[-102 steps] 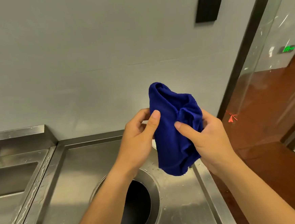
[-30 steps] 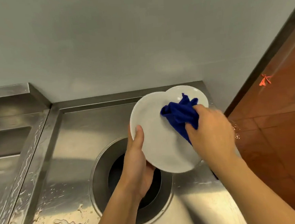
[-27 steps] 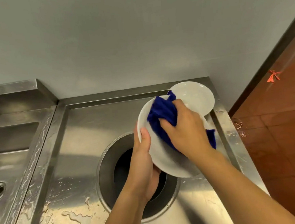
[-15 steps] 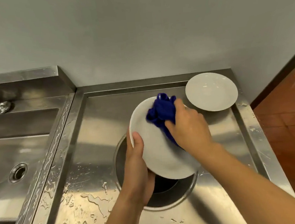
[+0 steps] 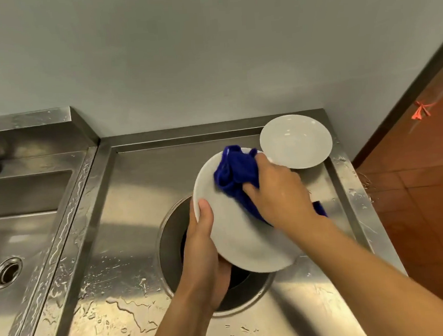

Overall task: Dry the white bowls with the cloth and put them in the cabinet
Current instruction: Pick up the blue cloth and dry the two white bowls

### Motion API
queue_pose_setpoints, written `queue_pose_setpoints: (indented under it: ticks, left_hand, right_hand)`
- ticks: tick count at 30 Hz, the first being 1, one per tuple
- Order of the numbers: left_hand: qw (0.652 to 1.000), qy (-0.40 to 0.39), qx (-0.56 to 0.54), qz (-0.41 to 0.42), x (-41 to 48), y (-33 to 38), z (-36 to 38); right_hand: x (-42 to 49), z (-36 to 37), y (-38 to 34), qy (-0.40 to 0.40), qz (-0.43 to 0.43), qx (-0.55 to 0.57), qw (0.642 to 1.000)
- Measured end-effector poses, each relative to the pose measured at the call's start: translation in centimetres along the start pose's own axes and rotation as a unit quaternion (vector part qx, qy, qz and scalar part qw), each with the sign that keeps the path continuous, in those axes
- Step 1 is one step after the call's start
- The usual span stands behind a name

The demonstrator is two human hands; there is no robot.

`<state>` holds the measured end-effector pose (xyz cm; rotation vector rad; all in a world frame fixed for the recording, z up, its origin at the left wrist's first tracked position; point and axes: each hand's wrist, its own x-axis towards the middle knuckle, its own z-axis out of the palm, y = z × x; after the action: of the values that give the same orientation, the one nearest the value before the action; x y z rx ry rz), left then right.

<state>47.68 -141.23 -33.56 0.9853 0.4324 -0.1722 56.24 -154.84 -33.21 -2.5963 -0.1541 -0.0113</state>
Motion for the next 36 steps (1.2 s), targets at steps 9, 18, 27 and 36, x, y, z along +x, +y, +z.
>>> queue_pose_setpoints:
  ticks: [9,18,27,36]
  left_hand:
    - [1.000,-0.007,-0.003,0.022,1.1,0.5,0.5]
    - [1.000,-0.030,0.005,-0.008,0.3,-1.9,2.9]
    - [0.999,0.016,-0.030,0.023,1.9,0.7,1.9]
    - [0.992,0.117,-0.043,0.029,5.7,2.4,-3.2]
  right_hand:
    - [-3.7,-1.1,2.0,-0.212,-0.043,0.124,0.969]
    - [-0.4,-2.4,3.6,0.106,-0.035,0.003,0.994]
    - [-0.8,-2.2,1.3,-0.124,-0.109,0.113,0.980]
    - [3.0,-2.4,3.0,0.116,0.040,0.346,0.930]
